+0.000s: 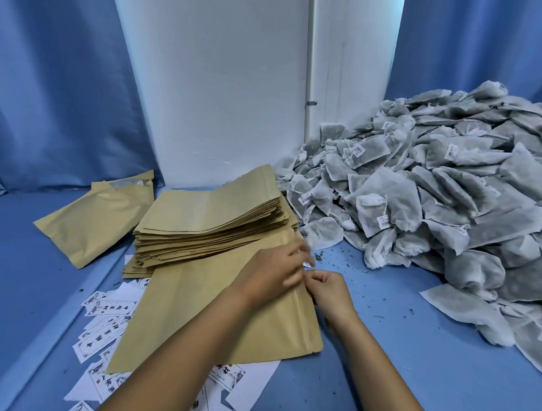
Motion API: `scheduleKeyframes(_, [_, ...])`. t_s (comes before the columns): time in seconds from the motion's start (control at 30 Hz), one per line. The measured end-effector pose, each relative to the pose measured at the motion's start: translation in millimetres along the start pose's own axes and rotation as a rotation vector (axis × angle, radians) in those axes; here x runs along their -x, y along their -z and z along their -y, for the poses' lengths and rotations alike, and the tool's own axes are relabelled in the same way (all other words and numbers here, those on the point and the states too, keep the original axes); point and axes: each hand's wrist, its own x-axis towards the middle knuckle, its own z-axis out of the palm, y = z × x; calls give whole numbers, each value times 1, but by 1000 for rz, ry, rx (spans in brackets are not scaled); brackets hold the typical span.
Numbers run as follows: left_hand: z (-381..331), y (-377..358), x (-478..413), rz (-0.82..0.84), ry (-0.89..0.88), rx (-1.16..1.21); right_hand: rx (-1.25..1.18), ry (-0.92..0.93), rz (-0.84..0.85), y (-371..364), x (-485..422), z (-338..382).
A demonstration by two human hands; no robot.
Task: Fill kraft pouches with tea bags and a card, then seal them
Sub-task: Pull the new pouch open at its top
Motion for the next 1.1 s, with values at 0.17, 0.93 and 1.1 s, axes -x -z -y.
scheduleKeyframes(0.17, [-2, -2, -11, 3, -49, 79, -155, -127, 44, 4, 4, 10])
scheduleKeyframes(0.93, [2, 17, -33, -314, -120, 45, 309, 11, -170, 9, -6, 23])
scheduleKeyframes(1.1, [-2, 22, -38, -231, -23, 73, 755, 555, -147, -14, 7, 45])
